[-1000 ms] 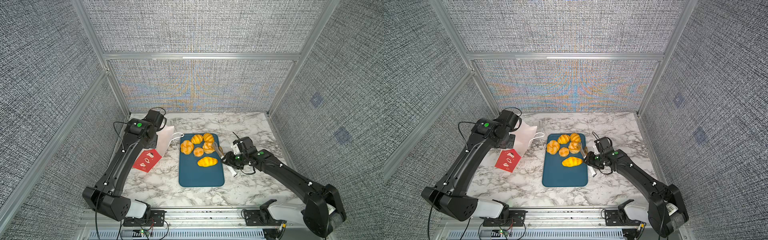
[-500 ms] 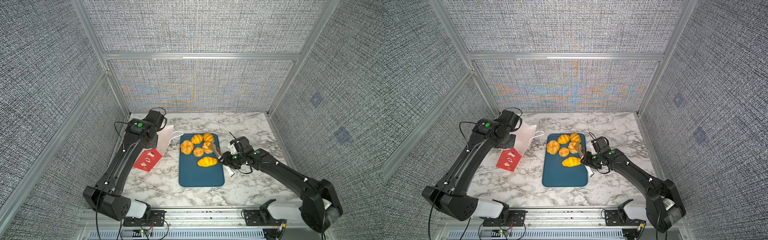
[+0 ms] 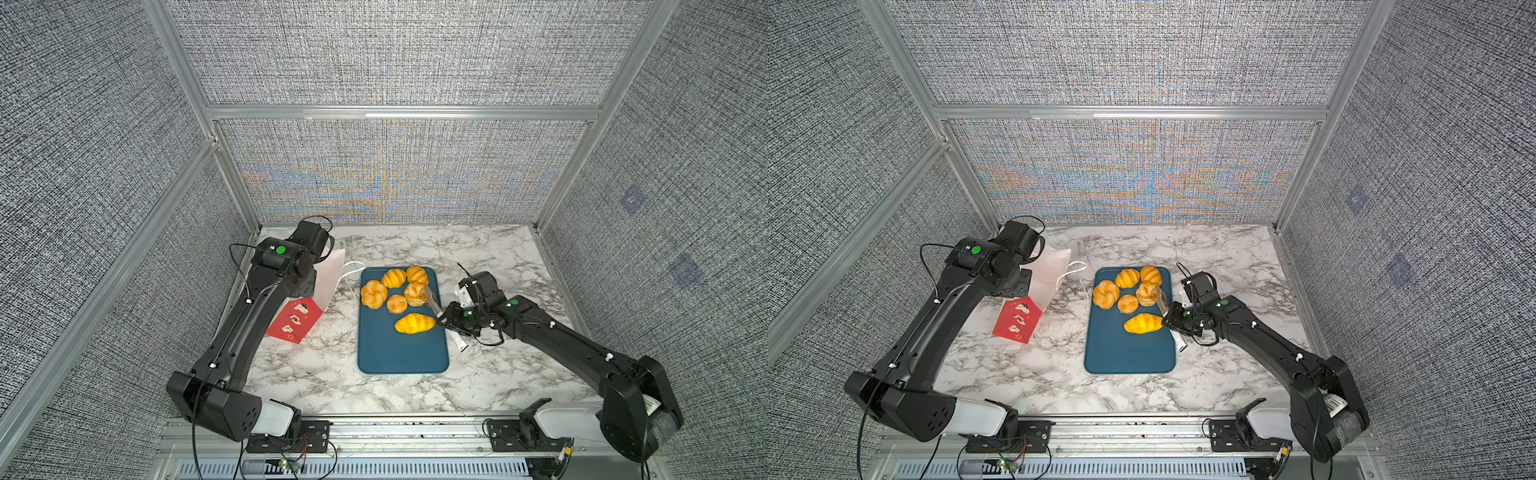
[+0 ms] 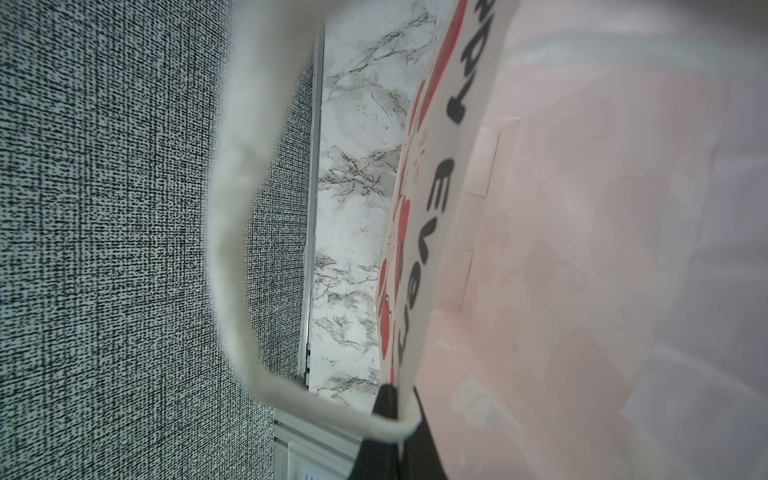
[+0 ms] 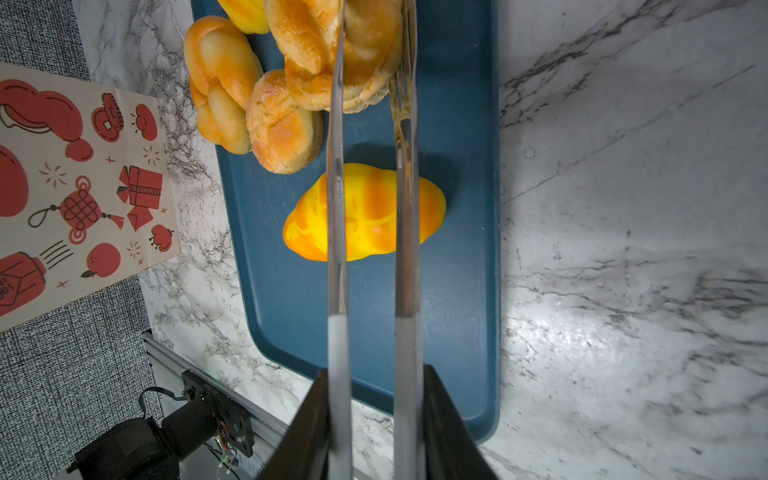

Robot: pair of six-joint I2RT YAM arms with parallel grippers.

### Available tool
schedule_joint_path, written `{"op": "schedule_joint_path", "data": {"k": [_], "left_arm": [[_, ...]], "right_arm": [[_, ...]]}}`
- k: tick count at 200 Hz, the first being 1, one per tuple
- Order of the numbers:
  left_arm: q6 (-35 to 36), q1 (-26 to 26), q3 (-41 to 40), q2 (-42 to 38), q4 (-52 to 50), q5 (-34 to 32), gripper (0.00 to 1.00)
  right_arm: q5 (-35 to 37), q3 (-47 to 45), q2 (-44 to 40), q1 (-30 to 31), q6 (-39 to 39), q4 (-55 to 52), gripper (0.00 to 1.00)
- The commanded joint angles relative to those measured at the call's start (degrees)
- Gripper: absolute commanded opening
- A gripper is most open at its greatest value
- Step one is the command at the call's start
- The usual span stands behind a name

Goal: Pack bread into a paper bag
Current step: Pick up the fake bread from the plate.

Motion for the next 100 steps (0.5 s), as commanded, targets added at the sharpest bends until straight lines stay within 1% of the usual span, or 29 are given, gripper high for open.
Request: {"op": "schedule_joint_path", "data": {"k": [1, 8, 20, 35, 49, 100], "left_arm": [[0.38, 0.01, 0.50, 0.23, 0.59, -0.36, 0.02], [0.34, -0.04, 0.50, 0.24, 0.57, -0.35, 0.02], [0.36, -0.04, 0.59, 0.37, 0.55, -0.27, 0.02], [0.30, -0.04, 0.76, 0.42, 0.55, -0.19, 0.02], [0.30, -0.04, 1.01, 0.57, 0.62, -0.09, 0.02], [0.12, -0.04, 2.12, 1.31, 0.37, 0.59, 0.02]], "right_arm": [[0.62, 0.89, 0.17, 0.12, -0.79, 0.78, 0.24], [0.66, 1.05, 0.25, 0.12, -0.92, 0.75, 0.22], [0.75, 1.38, 0.26, 0.07, -1.00, 0.45, 0.15], [0.91, 1.66, 0.26, 0.12, -1.27, 0.10, 0.13], [1.00, 2.03, 0.35, 0.12, -1.44, -0.11, 0.08], [1.46, 3.78, -0.07, 0.07, -2.21, -1.76, 0.08]]}}
